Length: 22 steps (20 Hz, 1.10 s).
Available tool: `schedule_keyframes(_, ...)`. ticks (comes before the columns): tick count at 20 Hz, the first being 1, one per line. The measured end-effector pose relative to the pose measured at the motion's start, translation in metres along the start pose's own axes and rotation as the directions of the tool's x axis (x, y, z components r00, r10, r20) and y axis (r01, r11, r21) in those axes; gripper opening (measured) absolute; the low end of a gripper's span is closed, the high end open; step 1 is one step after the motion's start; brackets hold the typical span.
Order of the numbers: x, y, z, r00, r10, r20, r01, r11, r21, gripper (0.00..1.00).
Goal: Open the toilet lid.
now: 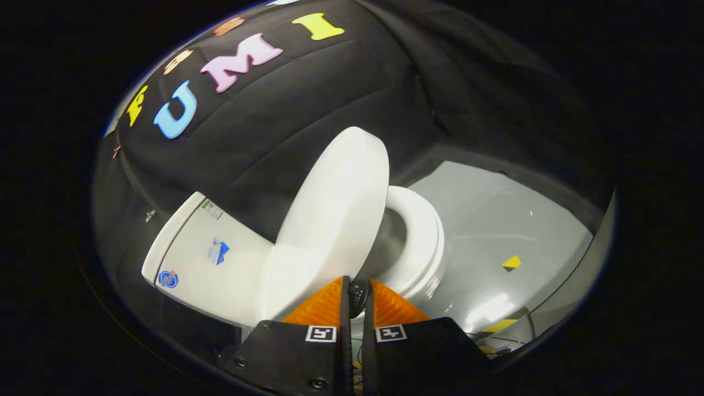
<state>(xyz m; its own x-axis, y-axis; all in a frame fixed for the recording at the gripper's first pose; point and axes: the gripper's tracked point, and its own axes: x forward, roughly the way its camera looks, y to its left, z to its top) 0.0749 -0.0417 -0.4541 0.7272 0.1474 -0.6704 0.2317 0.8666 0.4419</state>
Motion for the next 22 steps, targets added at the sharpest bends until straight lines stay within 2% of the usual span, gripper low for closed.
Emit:
schedule_keyframes(4,-0.019,0.048,0.016,0.999,-0.011,0.041,0.018,0.984,-0.178,0.11)
schedule_keyframes(12,-0.044,0.126,0.022,0.996,0.037,0.081,-0.01,0.948,-0.318,0.11)
schedule_keyframes(22,-0.059,0.248,0.004,0.976,0.195,0.093,-0.121,0.852,-0.51,0.11)
